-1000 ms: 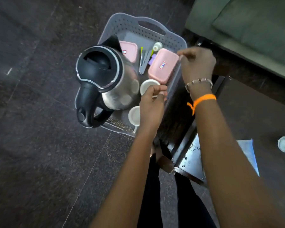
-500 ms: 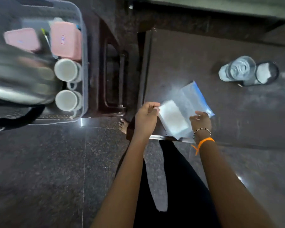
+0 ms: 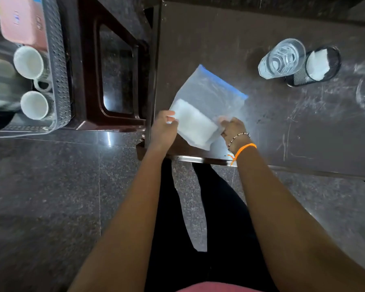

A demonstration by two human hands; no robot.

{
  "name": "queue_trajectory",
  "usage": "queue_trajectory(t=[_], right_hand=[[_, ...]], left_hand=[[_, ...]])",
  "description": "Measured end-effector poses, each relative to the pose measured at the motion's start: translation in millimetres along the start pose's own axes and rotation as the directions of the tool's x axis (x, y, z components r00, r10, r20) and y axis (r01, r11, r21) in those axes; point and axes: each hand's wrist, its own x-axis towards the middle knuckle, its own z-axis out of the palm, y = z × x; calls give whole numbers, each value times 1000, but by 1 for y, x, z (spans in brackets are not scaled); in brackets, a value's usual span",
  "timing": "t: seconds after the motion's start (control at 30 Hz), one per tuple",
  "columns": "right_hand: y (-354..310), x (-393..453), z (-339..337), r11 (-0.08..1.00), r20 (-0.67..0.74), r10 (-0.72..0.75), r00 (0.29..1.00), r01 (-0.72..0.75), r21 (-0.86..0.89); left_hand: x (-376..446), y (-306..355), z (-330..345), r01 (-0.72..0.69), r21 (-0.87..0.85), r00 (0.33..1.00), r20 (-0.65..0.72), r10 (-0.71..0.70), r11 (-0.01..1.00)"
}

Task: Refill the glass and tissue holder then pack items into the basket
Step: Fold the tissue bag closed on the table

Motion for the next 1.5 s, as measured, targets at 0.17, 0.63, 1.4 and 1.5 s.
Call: queue_trajectory(t=[0.17,0.63,1.4,1.5], right_hand=[[-48,-21,-21,966,245,-236,940,253,-41],[-72,-40,-43,739,322,-518,792,604,-298],[-97,-75,74,828,260,-517,816,554,-91],[-103,-83,94,896,367,-340,866,416,-154]], left_hand=[[11,23,-7,23,-84,1000,-19,-25,996],[-19,19,-13,-322,-313,945,-166,283,893],[-26,-2,-104,11,-515,994,97,45,857],[-22,-7,-122,-61,-568,998,-48,41,821]])
